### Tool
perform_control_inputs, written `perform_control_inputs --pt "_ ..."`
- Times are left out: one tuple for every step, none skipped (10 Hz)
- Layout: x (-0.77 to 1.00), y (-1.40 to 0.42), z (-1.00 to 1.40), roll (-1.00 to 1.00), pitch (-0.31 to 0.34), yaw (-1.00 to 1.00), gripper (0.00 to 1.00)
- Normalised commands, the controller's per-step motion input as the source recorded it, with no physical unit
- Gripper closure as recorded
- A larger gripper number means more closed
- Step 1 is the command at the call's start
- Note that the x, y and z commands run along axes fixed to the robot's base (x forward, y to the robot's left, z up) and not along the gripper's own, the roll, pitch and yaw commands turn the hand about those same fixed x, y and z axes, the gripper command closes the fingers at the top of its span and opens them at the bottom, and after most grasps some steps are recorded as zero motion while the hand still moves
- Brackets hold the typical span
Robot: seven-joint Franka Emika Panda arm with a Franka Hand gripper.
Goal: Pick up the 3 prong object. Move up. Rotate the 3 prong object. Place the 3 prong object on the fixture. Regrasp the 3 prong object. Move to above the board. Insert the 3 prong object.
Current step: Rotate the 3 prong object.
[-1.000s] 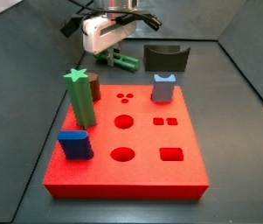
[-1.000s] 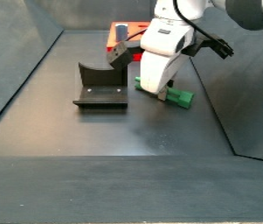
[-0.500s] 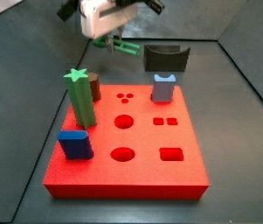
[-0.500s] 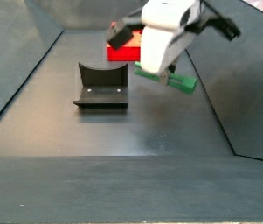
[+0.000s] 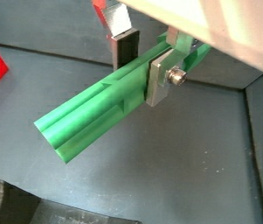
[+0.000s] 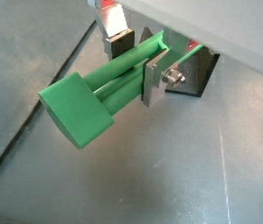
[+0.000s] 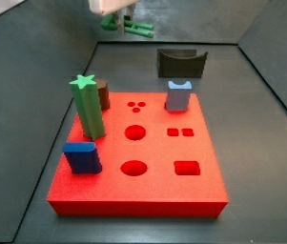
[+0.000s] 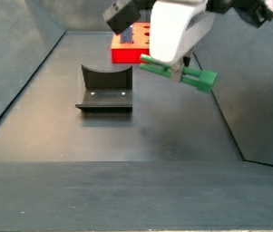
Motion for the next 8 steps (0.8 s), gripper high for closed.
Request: perform_control_inputs --pt "0.00 0.00 0.00 0.00 0.000 -1.00 1.00" --pt "-0.01 -0.02 -0.01 0.00 0.000 -1.00 1.00" --pt "-0.01 -0.02 -0.01 0.00 0.000 -1.00 1.00" --pt "-0.01 -0.01 -0.01 0.00 0.000 -1.00 1.00" --pt "0.00 0.00 -0.01 0.00 0.000 -1.00 1.00" --pt "0.00 0.00 -0.01 0.00 0.000 -1.00 1.00" --pt "0.00 0.00 0.00 0.00 0.000 -1.00 1.00" --pt "0.00 0.00 0.00 0.00 0.000 -1.00 1.00"
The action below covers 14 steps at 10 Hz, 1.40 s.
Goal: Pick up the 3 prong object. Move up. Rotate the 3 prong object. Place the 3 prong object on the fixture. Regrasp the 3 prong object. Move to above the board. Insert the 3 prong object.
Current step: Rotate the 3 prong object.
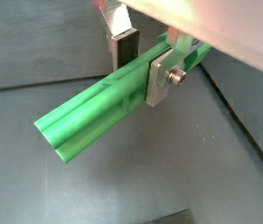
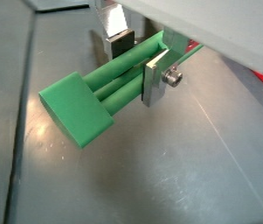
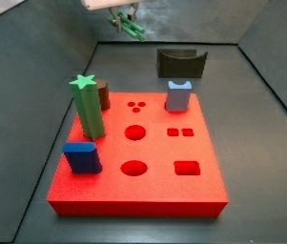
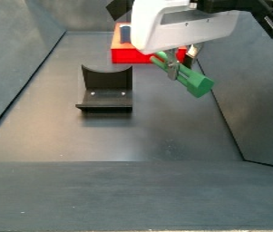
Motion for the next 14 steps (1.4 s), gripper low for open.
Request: perform_control_inputs --pt "0.00 0.00 0.00 0.00 0.000 -1.00 1.00" --pt "0.00 0.01 0.00 0.00 0.000 -1.00 1.00" --pt "0.00 0.01 0.00 0.00 0.000 -1.00 1.00" --pt "0.00 0.01 0.00 0.00 0.000 -1.00 1.00" --pt "0.00 0.01 0.00 0.00 0.000 -1.00 1.00" --pt "0.00 0.01 0.00 0.00 0.000 -1.00 1.00" --pt "0.00 0.01 0.00 0.00 0.000 -1.00 1.00" --pt "0.00 0.01 0.00 0.00 0.000 -1.00 1.00" --pt "0.00 0.01 0.00 0.00 0.000 -1.00 1.00" --pt "0.00 0.01 0.00 0.00 0.000 -1.00 1.00" --pt "0.00 0.01 0.00 0.00 0.000 -1.00 1.00" --pt "0.00 0.01 0.00 0.00 0.000 -1.00 1.00" --pt "0.00 0.01 0.00 0.00 0.000 -1.00 1.00" --pt "0.00 0.01 0.00 0.00 0.000 -1.00 1.00"
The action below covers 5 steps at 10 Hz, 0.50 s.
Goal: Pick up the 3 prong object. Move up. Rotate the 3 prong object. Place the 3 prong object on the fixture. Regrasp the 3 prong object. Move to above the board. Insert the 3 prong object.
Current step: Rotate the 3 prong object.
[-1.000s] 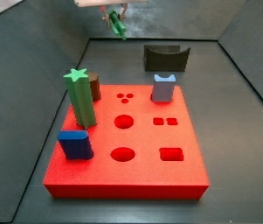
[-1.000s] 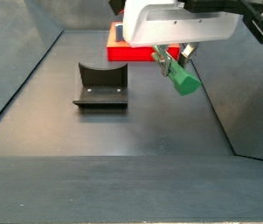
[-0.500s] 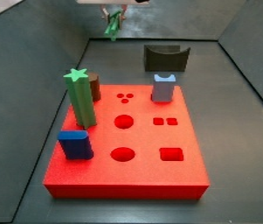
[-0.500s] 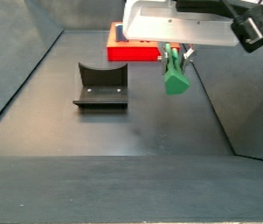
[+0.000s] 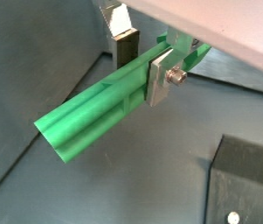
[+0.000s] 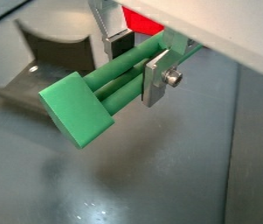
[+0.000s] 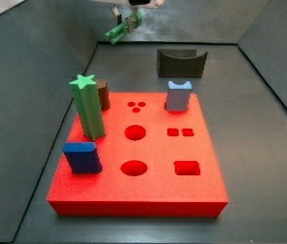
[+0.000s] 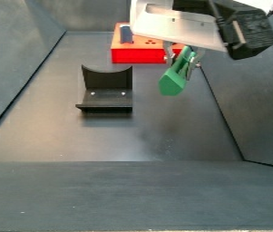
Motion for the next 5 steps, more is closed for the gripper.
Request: perform_control_inputs --pt "0.00 0.01 0.00 0.00 0.000 -1.00 1.00" --pt "0.00 0.01 0.00 0.00 0.000 -1.00 1.00" --pt "0.00 0.01 0.00 0.00 0.000 -1.00 1.00" --pt "0.00 0.01 0.00 0.00 0.000 -1.00 1.00" --pt "0.00 0.01 0.00 0.00 0.000 -1.00 1.00"
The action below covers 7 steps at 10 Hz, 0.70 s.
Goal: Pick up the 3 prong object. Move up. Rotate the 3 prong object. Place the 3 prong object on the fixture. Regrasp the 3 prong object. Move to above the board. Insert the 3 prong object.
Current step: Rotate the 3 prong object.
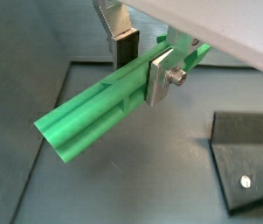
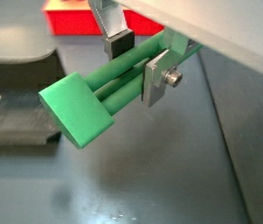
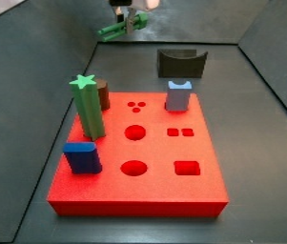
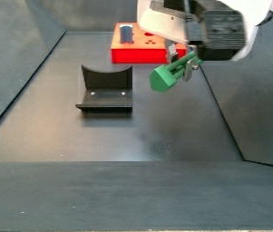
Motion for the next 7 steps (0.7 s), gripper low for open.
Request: perform_control_inputs --pt "0.00 0.01 0.00 0.00 0.000 -1.00 1.00" --pt "0.00 0.01 0.00 0.00 0.000 -1.00 1.00" --pt "0.00 0.01 0.00 0.00 0.000 -1.00 1.00" --pt "0.00 0.01 0.00 0.00 0.000 -1.00 1.00" --pt "0.00 0.01 0.00 0.00 0.000 -1.00 1.00" --pt "0.00 0.01 0.00 0.00 0.000 -1.00 1.00" --pt "0.00 0.01 0.00 0.00 0.000 -1.00 1.00"
